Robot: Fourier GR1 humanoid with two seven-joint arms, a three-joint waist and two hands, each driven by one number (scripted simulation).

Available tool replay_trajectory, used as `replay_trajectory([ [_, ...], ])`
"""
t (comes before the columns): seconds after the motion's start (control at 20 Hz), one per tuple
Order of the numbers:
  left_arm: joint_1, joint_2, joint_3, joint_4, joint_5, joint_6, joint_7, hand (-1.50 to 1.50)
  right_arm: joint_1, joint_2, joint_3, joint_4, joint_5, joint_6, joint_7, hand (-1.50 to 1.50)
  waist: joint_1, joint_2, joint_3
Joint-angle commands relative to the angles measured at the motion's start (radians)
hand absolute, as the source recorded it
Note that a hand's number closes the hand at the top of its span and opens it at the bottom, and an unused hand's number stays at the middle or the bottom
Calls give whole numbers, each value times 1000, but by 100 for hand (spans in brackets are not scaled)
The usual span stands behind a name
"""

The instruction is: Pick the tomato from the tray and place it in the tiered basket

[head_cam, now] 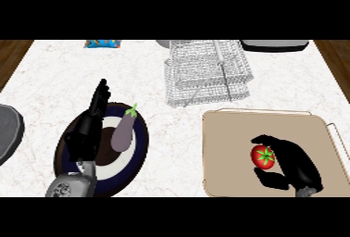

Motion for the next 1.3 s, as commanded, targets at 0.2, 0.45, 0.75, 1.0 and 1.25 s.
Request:
replay_trajectory([
  [0.2,0,35,59,55,44,-43,-74,0,-52,-12,45,94,165,-196,-71,150,1,0,0],
  [0.45,-59,-15,-20,37,-5,-19,-16,0,-243,158,360,193,472,64,281,150,61,10,-6],
  [0.75,-23,4,-13,50,6,-36,-45,0,-440,161,578,311,311,144,647,150,66,8,0],
  [1.0,-30,10,0,37,25,-43,-12,0,-615,163,693,314,144,67,901,150,41,2,0],
  [1.25,-15,-4,-5,44,1,-8,-21,0,-756,163,665,201,133,108,1019,150,25,-4,-1],
])
